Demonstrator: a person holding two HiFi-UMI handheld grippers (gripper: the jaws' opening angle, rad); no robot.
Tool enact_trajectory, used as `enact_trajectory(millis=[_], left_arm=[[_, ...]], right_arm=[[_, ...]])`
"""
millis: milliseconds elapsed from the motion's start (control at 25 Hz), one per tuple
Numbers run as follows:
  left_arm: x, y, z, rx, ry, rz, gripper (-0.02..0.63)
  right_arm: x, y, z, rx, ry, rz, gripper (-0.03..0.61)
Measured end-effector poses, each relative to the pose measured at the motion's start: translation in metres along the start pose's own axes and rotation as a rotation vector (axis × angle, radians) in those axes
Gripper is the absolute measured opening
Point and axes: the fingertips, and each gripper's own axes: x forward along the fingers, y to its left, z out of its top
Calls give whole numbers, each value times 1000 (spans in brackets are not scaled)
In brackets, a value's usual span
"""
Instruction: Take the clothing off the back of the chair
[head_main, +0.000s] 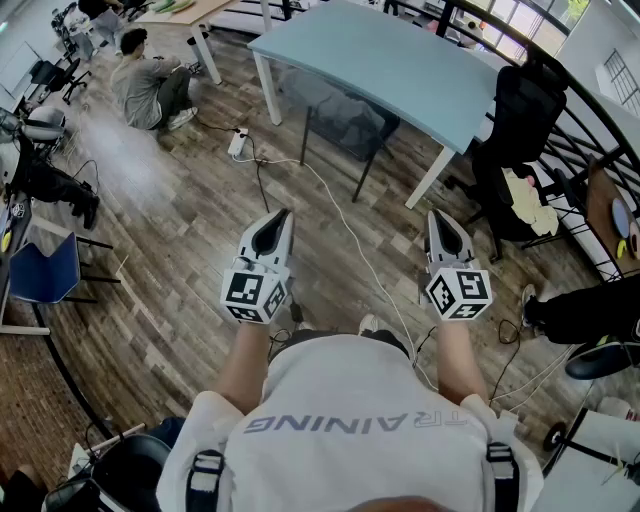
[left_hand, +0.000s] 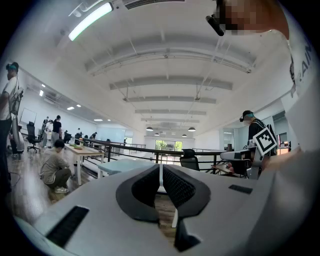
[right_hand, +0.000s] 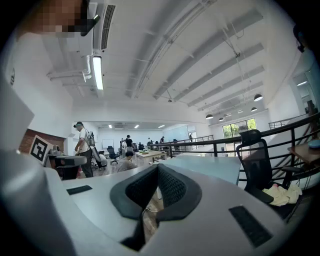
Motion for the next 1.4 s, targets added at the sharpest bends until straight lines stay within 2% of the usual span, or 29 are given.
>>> enact_trajectory(millis=[320,680,1400], left_arm=[[0,0,4,-13,-18,25,49],[2,2,4,-22,-21,54,49],[36,-38,-18,-63,-13,159,49]], right_arm=[[5,1,1,-13,8,30,18],[13,-6,-1,40,-4,60,17],[19,-74,-29,80,64,163,17]])
